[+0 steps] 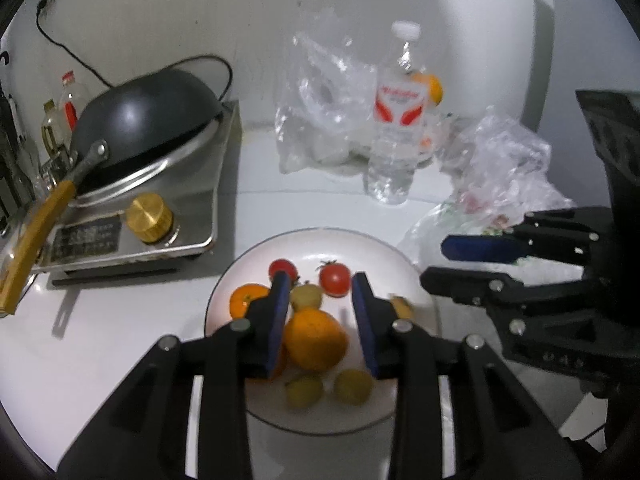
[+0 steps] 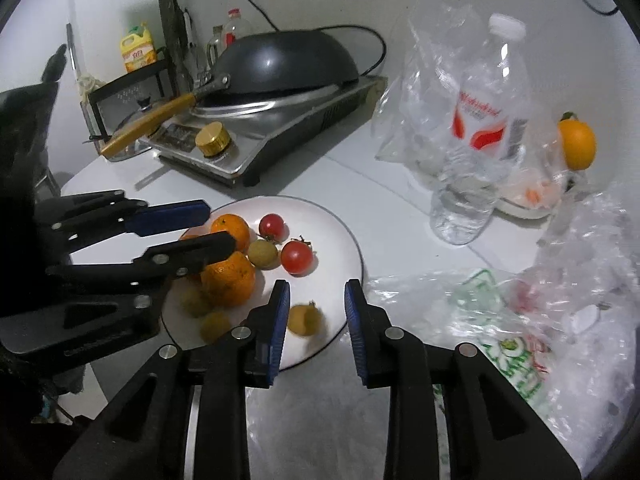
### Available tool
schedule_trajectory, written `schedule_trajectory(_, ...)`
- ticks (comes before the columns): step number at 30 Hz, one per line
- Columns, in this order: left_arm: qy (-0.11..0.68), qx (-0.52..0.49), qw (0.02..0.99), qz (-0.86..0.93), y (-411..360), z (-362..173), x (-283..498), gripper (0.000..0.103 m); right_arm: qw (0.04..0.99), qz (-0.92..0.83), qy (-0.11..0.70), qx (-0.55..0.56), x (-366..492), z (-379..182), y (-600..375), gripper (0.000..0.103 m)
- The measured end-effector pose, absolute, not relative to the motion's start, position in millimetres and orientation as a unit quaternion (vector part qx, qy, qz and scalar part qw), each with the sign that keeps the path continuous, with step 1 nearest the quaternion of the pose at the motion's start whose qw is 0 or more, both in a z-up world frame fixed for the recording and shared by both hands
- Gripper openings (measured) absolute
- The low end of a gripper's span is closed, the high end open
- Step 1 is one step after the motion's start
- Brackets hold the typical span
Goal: Organize fruits
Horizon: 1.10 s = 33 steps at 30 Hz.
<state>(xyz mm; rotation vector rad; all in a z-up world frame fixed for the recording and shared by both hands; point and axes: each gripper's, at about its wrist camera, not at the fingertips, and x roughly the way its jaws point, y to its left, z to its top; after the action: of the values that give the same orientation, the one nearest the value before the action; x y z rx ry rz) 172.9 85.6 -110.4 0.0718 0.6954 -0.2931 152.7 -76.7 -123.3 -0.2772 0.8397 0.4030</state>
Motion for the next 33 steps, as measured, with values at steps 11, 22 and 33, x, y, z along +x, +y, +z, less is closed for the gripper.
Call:
schedule_trajectory(11,0.294,0.037,0.945,-0.138,75,-73,124,0.058,0.911,0.161,0.357,-0.128,117,-80,-95,0.042)
schedule_trajectory(22,0.232,0.019,0.964,-0.126,73,-14,85,0.092,0.942,0.126,0.290,-0.109,78,-20,-113,0.067)
schedule_trajectory(33,0.164,0.042,0.983,-0.070,67,36,41,0.095,0.969,0.101,0.202,-0.102,28,43,-115,0.084)
